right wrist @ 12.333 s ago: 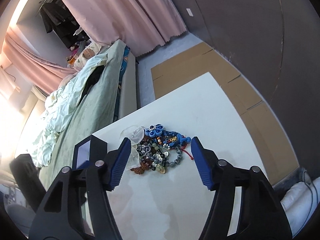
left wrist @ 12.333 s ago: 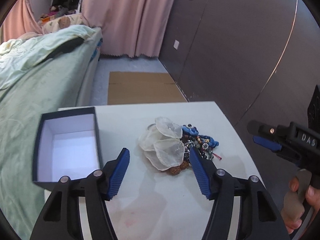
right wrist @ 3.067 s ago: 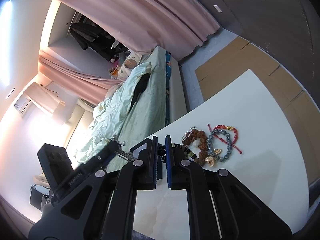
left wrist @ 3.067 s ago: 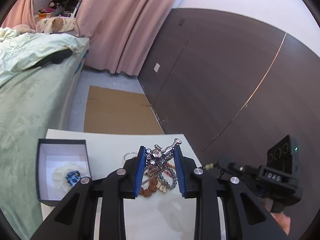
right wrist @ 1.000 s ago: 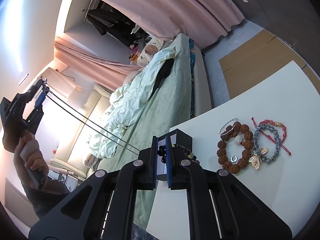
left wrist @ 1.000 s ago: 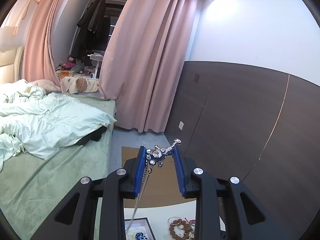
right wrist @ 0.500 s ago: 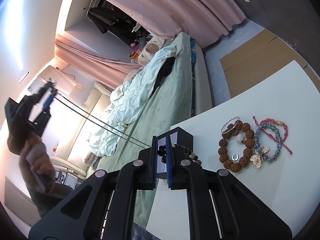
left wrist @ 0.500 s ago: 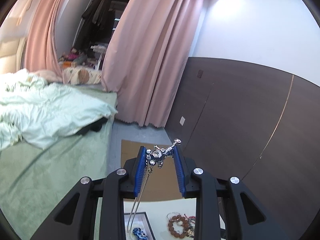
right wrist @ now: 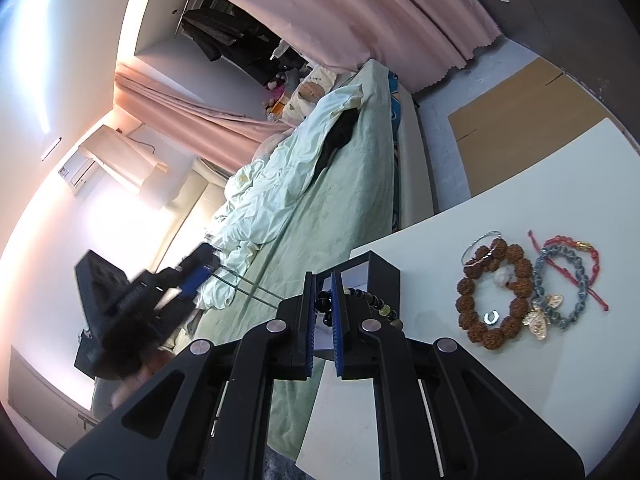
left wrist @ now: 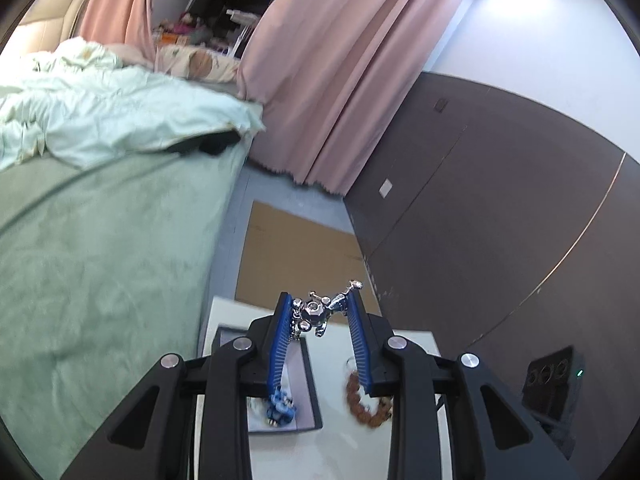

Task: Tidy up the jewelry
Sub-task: 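Release the silver pendant into the box with the left gripper while the right releases the dark bracelet there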

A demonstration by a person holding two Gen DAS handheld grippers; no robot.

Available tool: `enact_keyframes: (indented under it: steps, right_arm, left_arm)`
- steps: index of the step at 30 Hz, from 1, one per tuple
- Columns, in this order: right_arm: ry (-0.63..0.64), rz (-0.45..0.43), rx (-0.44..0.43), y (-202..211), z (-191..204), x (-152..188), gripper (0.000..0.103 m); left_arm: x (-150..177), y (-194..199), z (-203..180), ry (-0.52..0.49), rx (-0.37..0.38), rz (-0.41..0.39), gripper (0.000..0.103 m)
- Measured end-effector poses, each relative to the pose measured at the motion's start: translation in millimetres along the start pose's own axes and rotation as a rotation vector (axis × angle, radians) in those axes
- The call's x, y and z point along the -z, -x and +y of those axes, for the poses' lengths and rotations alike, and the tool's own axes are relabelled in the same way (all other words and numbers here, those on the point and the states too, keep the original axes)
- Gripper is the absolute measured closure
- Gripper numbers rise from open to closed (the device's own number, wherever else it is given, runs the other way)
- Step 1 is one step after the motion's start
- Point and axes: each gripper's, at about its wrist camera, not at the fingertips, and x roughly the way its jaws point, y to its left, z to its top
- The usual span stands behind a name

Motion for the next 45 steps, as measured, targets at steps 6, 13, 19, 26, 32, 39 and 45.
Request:
enact_keyframes:
  steps: [6, 13, 19, 26, 32, 39, 45]
  right_arm:
    - [0.029, 0.005, -0.037, -18, 11, 4, 0.094]
    - [0.064, 0.041, -0.075, -54, 24, 10, 0.094]
    - [0.07, 0.071, -0.089, -87, 29, 11, 0.094]
    - [0.068, 0.153, -0.065, -127, 30, 15, 0.094]
    - [0.051, 0.134, 0.043, -114, 13, 13, 0.047]
    - [0.093, 0.041, 0.121, -70, 13, 9, 0.019]
    - [0.097, -0.016, 0.203, -41, 10, 12, 0.017]
  left_arm:
    - [13, -3, 19, 0.024, -0.016, -0.018, 0.035]
    - [7, 7, 49, 0.053, -0.06, -0.039, 0.024]
    - [-5, 8, 62, 0.056, -0.073, -0.071, 0.008]
    - [-8, -8, 77, 0.09, -0.094, -0.039, 0.008]
    - [-5, -15, 80, 0.113, -0.101, -0.026, 0.008]
    - [4, -19, 66, 0.081, -0.109, -0.013, 0.008]
    - [18, -25, 44, 0.014, -0.133, 0.013, 0.008]
